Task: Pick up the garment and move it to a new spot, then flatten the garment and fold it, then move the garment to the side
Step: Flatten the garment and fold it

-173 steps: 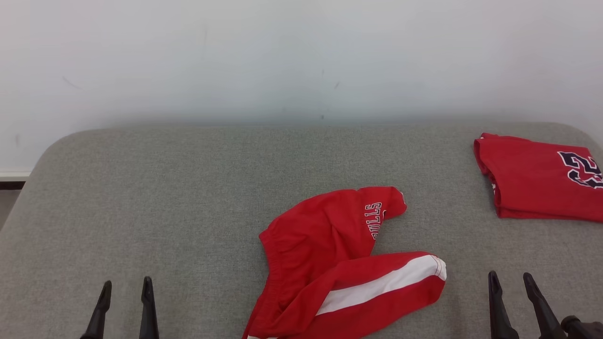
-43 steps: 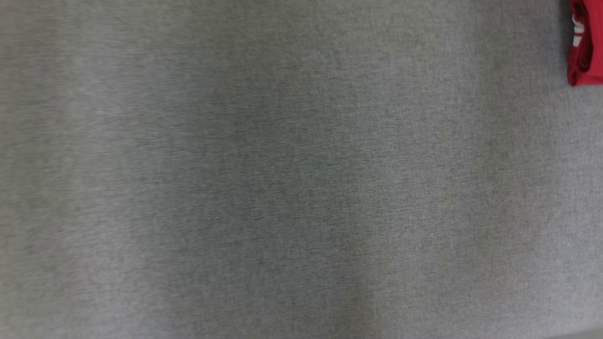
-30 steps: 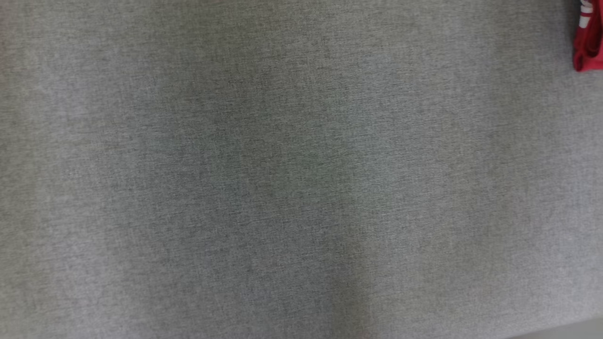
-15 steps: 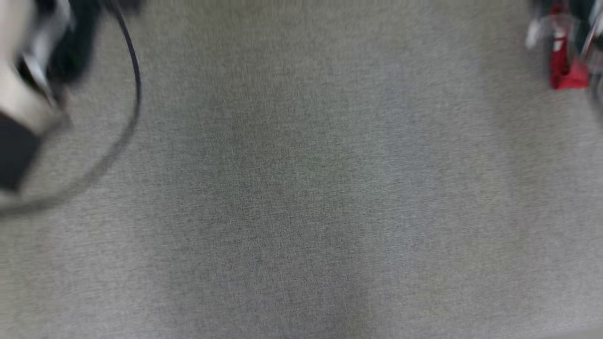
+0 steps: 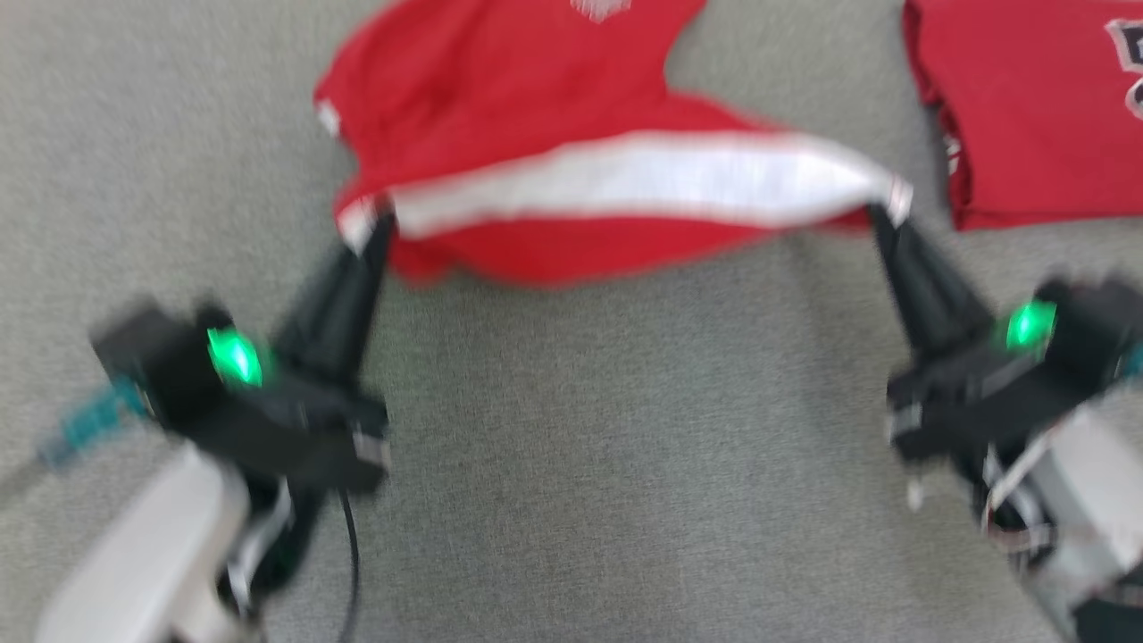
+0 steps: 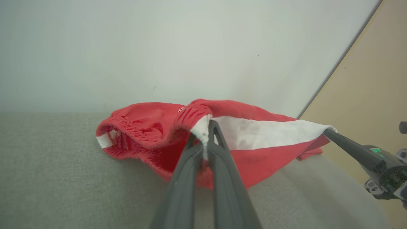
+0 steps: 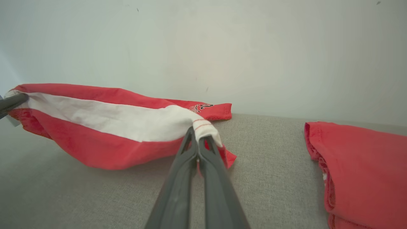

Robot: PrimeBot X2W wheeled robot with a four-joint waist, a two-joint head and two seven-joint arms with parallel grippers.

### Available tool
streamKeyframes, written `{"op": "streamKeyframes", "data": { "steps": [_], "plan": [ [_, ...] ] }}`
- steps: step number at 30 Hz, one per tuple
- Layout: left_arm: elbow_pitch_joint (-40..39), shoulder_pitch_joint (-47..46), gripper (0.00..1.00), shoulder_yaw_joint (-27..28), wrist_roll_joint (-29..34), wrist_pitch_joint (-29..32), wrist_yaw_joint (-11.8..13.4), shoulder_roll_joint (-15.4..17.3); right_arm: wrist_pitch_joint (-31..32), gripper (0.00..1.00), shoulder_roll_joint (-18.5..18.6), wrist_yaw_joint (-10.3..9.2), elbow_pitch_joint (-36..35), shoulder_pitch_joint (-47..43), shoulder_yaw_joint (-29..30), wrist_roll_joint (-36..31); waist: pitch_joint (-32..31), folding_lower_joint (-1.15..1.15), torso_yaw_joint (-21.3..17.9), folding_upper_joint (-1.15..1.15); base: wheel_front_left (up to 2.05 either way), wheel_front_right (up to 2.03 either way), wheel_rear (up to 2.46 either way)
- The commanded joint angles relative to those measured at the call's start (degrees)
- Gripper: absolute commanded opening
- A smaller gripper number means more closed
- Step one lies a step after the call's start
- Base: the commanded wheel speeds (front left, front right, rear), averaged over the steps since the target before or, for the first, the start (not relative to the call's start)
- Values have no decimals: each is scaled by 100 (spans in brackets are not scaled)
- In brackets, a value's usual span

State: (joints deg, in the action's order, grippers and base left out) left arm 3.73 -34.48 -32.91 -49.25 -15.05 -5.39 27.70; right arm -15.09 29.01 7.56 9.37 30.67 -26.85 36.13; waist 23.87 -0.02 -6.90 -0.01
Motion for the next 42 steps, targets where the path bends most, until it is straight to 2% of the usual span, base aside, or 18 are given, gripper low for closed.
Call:
{"op": "streamKeyframes", "data": {
  "steps": [1,8,14,19,27,36,42],
  "plan": [
    [-57,192,0,2,85,-15,-27,-21,-4,0,10,-17,-64,-173,42,-38,-370,2,-29,1,0,0,0],
    [-318,1586,0,208,351,-14,-145,-213,-3,0,24,-17,-401,-1661,225,36,-884,2,75,1,0,0,0],
    [-269,2448,0,225,604,-15,-190,-227,50,0,-7,-17,-592,-2702,329,86,-1240,2,126,1,0,0,0],
    [-281,2974,0,274,721,-16,-213,-303,176,0,-110,-18,-865,-3450,383,126,-1465,2,203,1,0,0,0],
    [-265,3512,0,267,839,-16,-207,-185,403,0,-362,-17,-1276,-4558,701,107,-1749,2,383,1,0,0,0],
    [-396,3398,0,110,902,-16,-208,-230,648,0,-381,-17,-1666,-4553,1019,-38,-1814,2,535,1,0,0,0],
    [-392,3032,0,-56,944,-16,-204,-367,875,0,-6,-18,-1659,-4012,1280,-106,-1776,2,659,1,0,0,0]
  ]
}}
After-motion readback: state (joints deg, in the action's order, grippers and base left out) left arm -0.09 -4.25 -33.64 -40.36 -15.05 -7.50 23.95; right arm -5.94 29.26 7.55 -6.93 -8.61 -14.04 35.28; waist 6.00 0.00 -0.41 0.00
